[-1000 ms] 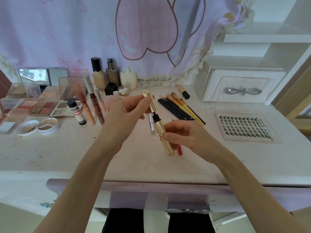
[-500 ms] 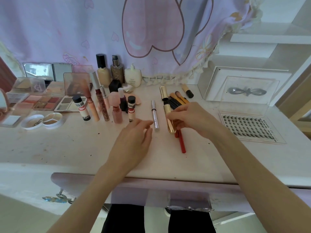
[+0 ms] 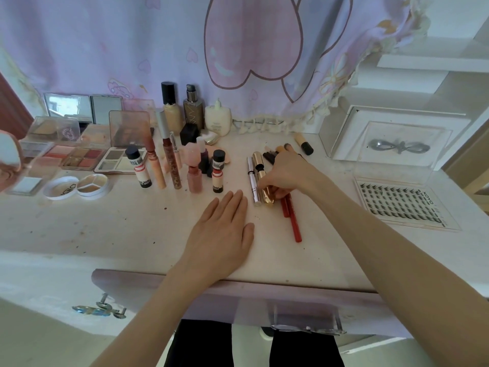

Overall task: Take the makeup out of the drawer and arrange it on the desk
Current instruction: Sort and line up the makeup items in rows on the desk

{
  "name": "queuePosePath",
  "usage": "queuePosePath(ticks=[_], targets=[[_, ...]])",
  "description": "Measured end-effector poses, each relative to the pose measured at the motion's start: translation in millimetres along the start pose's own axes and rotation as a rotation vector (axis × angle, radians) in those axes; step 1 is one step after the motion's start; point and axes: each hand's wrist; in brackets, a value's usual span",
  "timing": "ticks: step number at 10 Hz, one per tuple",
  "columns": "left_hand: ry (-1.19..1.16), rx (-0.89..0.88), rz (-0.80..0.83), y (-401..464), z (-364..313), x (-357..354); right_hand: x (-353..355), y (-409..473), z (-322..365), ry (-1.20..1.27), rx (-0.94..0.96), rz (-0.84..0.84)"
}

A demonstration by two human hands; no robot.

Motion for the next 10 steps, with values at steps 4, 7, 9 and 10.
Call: queuePosePath(ticks=[4, 7, 9, 10], targets=[[0.032, -0.012, 0.014, -1.3, 0.8, -1.5, 0.9, 2.8, -9.2, 0.017, 0.044, -0.039], [0.014, 0.007, 0.021, -0.1, 0.9, -2.2, 27.1, 33.1, -48.6, 0.008, 0.068, -0.554], [0.009, 0.020, 0.020, 0.8, 0.7, -3.3, 26.3, 63.3, -66.1, -0.161, -0.004, -0.477], [-0.003, 0.021, 0.015, 0.7, 1.2, -2.9, 25.0, 68.4, -65.7, -0.178, 0.002, -0.457]])
Point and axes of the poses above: each hand's wrist, its own y-axis towards the middle knuckle, its own x-axis out of the back of the hand, z = x × y, and after that the axes turned 11 degrees about -z, right-handed
